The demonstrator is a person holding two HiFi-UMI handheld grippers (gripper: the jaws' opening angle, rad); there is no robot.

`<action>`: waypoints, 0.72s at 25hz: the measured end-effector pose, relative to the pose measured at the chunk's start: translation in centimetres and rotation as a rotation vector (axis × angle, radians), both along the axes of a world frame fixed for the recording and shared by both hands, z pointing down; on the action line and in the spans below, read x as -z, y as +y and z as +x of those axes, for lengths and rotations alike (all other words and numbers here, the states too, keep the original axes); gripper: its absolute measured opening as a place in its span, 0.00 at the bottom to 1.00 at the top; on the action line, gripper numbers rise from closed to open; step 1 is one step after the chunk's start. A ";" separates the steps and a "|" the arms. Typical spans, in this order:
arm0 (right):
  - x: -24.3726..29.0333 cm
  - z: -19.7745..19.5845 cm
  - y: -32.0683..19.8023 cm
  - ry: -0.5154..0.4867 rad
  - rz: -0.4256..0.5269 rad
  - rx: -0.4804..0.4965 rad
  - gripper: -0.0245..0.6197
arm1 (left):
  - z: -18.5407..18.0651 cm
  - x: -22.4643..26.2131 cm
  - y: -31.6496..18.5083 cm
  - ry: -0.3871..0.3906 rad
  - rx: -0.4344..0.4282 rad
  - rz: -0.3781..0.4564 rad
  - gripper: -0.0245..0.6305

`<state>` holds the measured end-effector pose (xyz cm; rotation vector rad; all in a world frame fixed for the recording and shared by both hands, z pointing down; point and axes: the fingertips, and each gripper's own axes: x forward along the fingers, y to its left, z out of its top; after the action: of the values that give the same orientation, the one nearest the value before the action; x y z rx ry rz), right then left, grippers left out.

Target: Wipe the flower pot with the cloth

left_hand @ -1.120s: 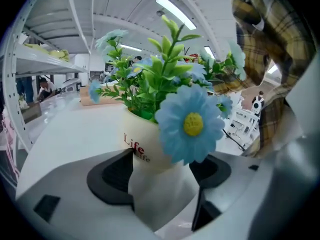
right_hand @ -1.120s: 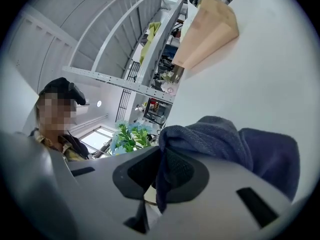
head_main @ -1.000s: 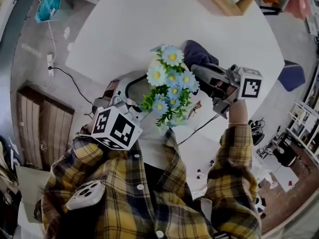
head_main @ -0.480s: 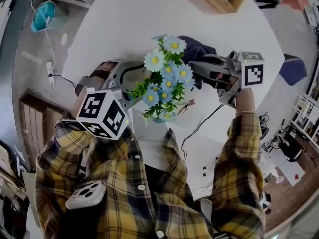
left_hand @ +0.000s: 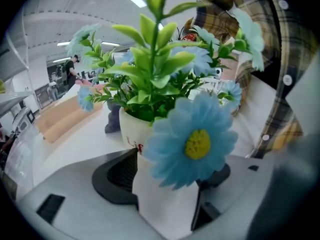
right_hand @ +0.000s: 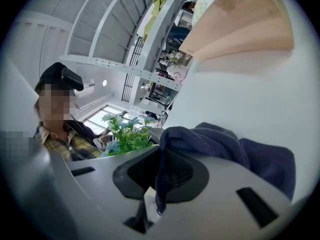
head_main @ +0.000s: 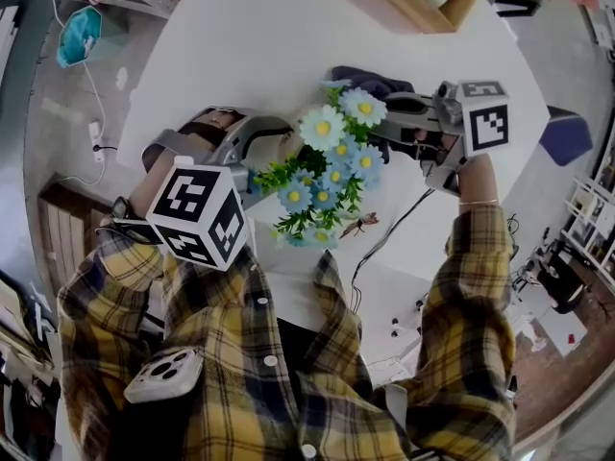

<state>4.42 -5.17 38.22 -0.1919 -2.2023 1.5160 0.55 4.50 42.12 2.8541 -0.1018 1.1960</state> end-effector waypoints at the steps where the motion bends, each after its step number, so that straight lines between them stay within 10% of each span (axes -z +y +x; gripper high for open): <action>1: -0.1 -0.2 -0.1 0.001 -0.001 0.006 0.07 | 0.2 0.0 0.0 0.000 -0.013 0.000 0.54; 18: 0.3 0.8 1.1 -0.004 -0.039 0.168 0.07 | 5.2 0.5 0.2 -0.026 -0.304 -0.007 0.54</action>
<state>5.17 -4.08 37.88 -0.3830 -2.1033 1.4675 5.74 4.67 41.58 2.9228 0.3473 1.2752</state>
